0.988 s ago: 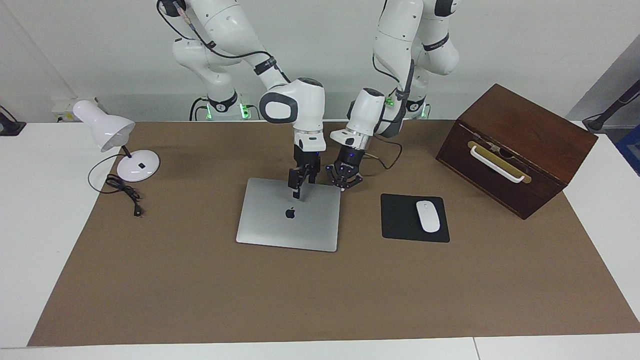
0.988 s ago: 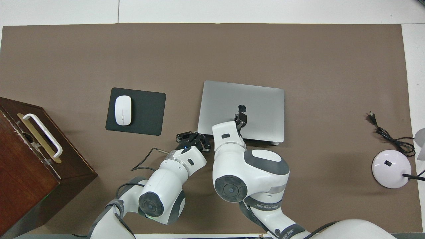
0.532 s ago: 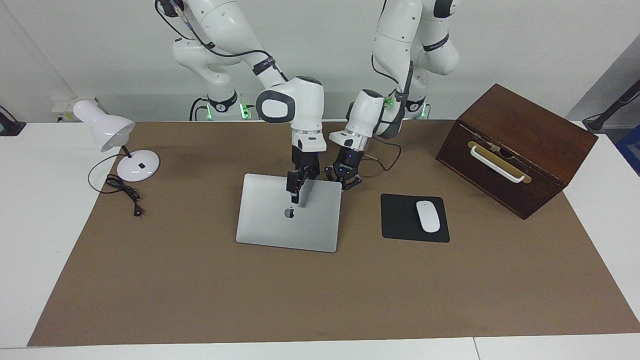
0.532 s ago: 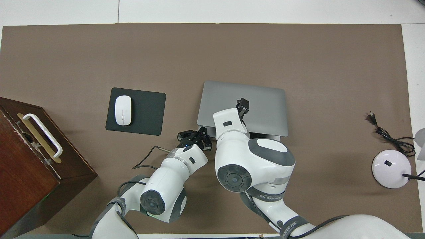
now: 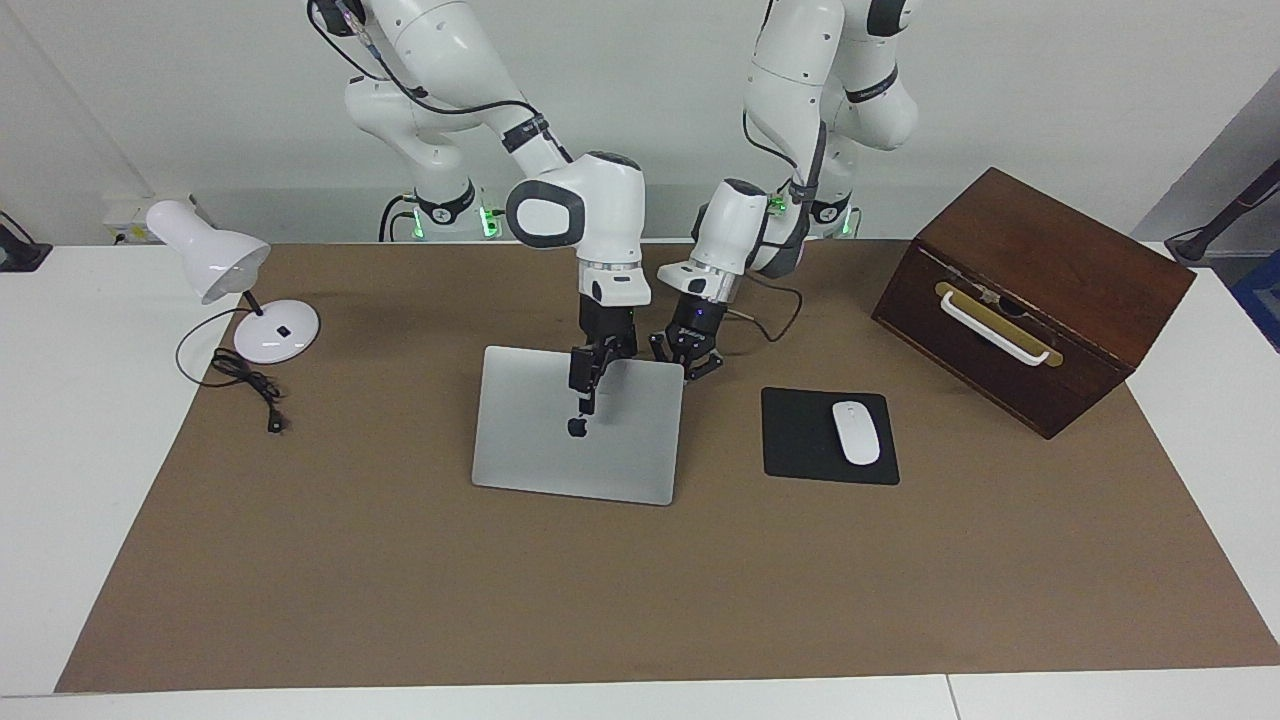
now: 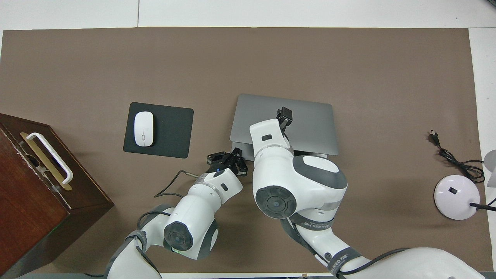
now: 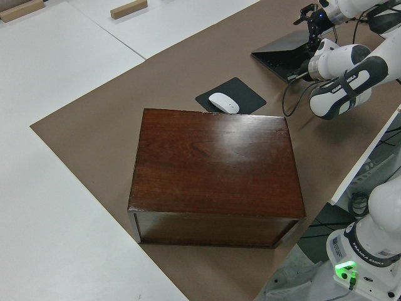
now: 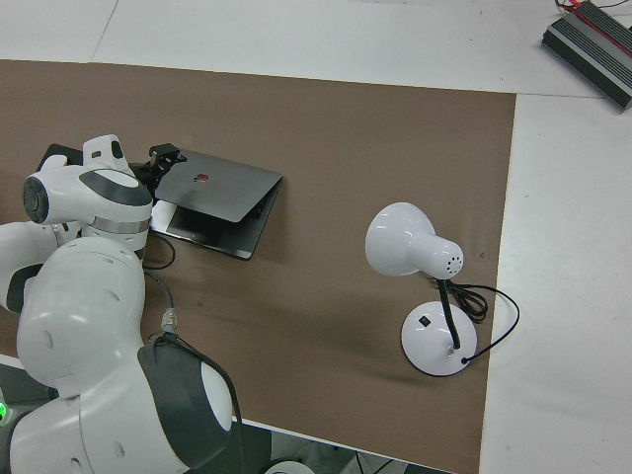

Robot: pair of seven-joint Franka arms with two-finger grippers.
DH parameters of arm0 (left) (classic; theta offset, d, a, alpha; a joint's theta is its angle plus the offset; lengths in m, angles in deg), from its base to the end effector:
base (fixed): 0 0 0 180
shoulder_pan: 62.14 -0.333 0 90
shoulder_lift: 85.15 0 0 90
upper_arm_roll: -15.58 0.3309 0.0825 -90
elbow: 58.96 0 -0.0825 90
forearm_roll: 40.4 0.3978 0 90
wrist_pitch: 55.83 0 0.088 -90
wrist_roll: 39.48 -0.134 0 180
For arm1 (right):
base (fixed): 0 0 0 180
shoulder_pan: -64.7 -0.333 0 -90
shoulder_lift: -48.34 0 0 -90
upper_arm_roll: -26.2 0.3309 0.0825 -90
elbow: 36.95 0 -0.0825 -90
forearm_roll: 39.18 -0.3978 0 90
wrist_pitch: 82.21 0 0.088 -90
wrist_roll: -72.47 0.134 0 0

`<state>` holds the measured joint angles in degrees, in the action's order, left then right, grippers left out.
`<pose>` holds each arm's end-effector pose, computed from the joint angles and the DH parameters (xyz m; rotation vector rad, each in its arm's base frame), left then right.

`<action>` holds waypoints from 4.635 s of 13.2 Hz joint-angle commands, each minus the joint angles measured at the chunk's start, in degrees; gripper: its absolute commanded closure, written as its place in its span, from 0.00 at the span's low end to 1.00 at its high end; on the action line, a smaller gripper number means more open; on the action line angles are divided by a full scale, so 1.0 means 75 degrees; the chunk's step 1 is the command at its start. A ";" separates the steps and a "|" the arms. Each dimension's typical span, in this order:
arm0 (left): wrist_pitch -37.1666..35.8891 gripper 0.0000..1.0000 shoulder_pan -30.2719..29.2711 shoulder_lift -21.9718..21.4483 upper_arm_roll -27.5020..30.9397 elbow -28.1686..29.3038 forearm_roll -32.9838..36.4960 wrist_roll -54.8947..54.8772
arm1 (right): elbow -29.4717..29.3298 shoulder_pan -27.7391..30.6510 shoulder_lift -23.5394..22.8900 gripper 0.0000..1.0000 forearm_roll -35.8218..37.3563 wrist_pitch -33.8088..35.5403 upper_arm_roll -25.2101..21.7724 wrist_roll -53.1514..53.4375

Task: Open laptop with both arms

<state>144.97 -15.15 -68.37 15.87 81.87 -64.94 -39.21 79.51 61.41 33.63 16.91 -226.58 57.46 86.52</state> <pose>0.4146 -0.3614 0.2478 2.6459 -0.4700 0.9478 0.5328 0.3468 0.3462 2.3225 1.3576 0.6606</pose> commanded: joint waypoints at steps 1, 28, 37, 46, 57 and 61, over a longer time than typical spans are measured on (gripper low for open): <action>-0.0008 1.00 0.0027 0.0458 0.0008 -0.0227 -0.0184 -0.0224 | -0.0362 0.0145 -0.0219 0.00 0.0139 0.0078 0.0005 -0.0185; -0.0008 1.00 0.0004 0.0458 0.0008 -0.0203 -0.0184 -0.0294 | -0.3128 0.0321 -0.1074 0.00 -0.3717 0.1144 -0.0792 -0.4884; -0.0008 1.00 -0.0008 0.0458 0.0008 -0.0203 -0.0184 -0.0294 | -0.3222 0.0310 -0.0958 0.00 -0.4243 0.1681 -0.0804 -0.4791; -0.0008 1.00 -0.0055 0.0388 -0.0004 -0.0250 -0.0324 -0.0259 | -0.3621 0.0286 0.0061 0.00 -0.5580 0.3931 -0.0792 -0.4779; -0.3507 1.00 -0.0757 -0.2621 0.0066 -0.0215 -0.0571 0.0011 | -0.2824 0.0719 0.2241 0.00 -0.7584 0.7013 -0.1624 -0.2625; -0.6210 1.00 -0.1879 -0.4108 0.0090 -0.0506 -0.0094 -0.0024 | -0.2661 0.0825 0.2662 0.00 -0.7607 0.7718 -0.1753 -0.2191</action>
<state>108.98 -24.49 -92.44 16.88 78.71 -67.87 -38.97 56.46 66.19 50.36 -38.40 -169.23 44.32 68.31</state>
